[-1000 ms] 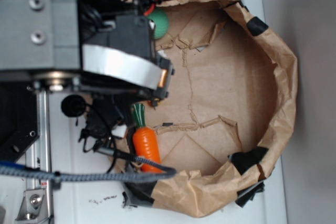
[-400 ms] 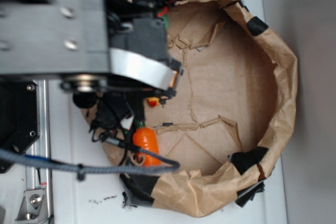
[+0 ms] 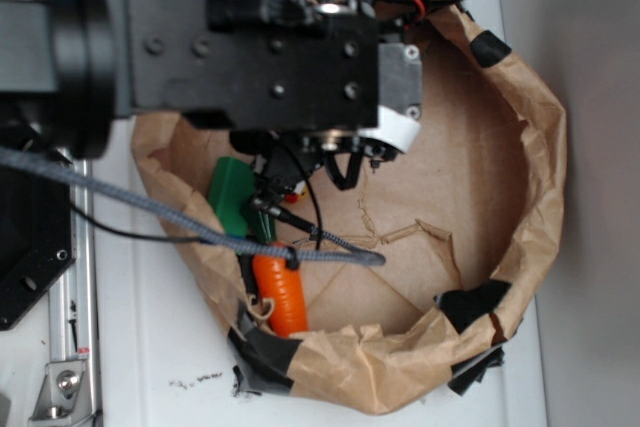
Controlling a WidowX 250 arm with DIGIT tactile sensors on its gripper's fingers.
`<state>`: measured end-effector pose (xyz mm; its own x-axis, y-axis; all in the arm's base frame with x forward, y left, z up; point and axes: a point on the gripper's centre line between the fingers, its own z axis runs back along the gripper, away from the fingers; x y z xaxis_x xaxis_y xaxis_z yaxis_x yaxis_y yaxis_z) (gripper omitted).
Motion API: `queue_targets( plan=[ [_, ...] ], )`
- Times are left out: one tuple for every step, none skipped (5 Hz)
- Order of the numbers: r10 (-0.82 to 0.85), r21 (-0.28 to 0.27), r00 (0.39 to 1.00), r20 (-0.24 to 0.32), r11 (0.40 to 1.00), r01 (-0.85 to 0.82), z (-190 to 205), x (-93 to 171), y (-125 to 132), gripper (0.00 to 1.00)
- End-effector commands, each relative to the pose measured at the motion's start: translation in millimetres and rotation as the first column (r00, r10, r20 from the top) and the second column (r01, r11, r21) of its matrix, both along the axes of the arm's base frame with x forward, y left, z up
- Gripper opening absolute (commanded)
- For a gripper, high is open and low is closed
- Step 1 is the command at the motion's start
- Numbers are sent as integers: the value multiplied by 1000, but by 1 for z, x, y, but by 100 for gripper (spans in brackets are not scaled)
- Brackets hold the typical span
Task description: Grab the green ball.
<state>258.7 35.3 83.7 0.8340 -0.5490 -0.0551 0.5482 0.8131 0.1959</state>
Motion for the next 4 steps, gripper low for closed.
queue_targets(
  plan=[
    [-100,35,994,51,995,99,-3,-1,22,100],
    [-118,40,993,30,992,117,-7,-8,33,100],
    [-148,67,989,29,987,146,-14,-11,43,100],
    [-209,75,978,-5,975,209,-34,-7,46,100]
  ],
)
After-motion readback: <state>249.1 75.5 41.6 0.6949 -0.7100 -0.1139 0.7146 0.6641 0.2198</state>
